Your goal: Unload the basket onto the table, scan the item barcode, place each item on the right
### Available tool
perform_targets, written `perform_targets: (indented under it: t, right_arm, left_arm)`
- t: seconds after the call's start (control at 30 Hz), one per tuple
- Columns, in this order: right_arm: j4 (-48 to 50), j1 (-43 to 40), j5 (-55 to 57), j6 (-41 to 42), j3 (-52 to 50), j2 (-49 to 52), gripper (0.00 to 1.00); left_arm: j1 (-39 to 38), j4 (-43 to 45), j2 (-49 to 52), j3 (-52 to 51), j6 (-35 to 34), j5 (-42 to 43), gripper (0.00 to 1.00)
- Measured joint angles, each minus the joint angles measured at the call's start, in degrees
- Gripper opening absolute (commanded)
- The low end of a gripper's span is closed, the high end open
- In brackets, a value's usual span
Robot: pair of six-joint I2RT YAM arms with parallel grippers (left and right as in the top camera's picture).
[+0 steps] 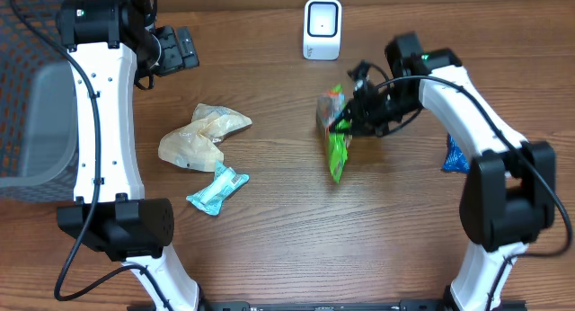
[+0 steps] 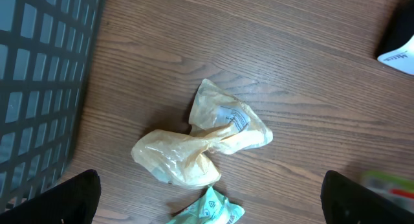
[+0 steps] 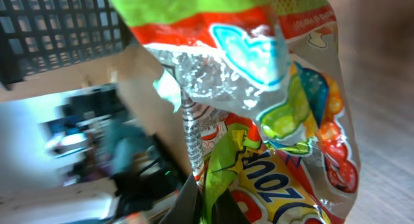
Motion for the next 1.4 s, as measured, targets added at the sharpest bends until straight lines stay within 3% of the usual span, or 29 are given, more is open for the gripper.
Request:
perform_targets:
  t: [0.2,0.23,0.3,0.33,0.53,0.77,0.83,0.9,0.97,1.4]
  right_arm:
    - [-0.02,0.11,-8.35,-3.85,-6.80,5.55,0.04]
    - [-0.24,0.17,-8.57,-4.13,-6.95,5.66,0.09]
    - [-0.09,0.11,-7.04,-3.76,-6.99,5.64,0.32]
    - [0.09,0.02,-4.92,-3.21,-6.99,5.64,0.36]
    - [1.25,-1.51,13.44,1.57,-6.99,5.64,0.45]
    - [-1.66,-2.08,25.20,3.56,-1.27,5.64,0.55]
    - [-3.50,-2.03,27.74,3.52,1.75,5.64,0.64]
    - [-4.37,-1.90,29.40,3.19,4.46,5.64,0.81]
    - [-3.98,-1.73,30.40,2.60,6.03,5.62,0.89]
    - [3.13,3.54,32.83,-1.62,0.44,5.62,0.84]
  left_arm:
    - [0.00,-0.02,0.00,0.00,0.00,0.00,1.00]
    - [0.00,0.00,0.00,0.00,0.00,0.00,1.00]
    - [0.00,0.00,0.00,0.00,0.00,0.00,1.00]
    - [0.00,-0.02,0.00,0.00,0.00,0.00,1.00]
    - [0.00,0.00,0.00,0.00,0.00,0.00,1.00]
    - [0.00,0.00,0.00,0.00,0.00,0.00,1.00]
    - [0.00,0.00,0.00,0.00,0.00,0.00,1.00]
    - [0.00,0.00,0.00,0.00,0.00,0.00,1.00]
    - [0.00,0.00,0.00,0.00,0.00,0.00,1.00]
    - [0.00,0.00,0.00,0.00,0.02,0.00,1.00]
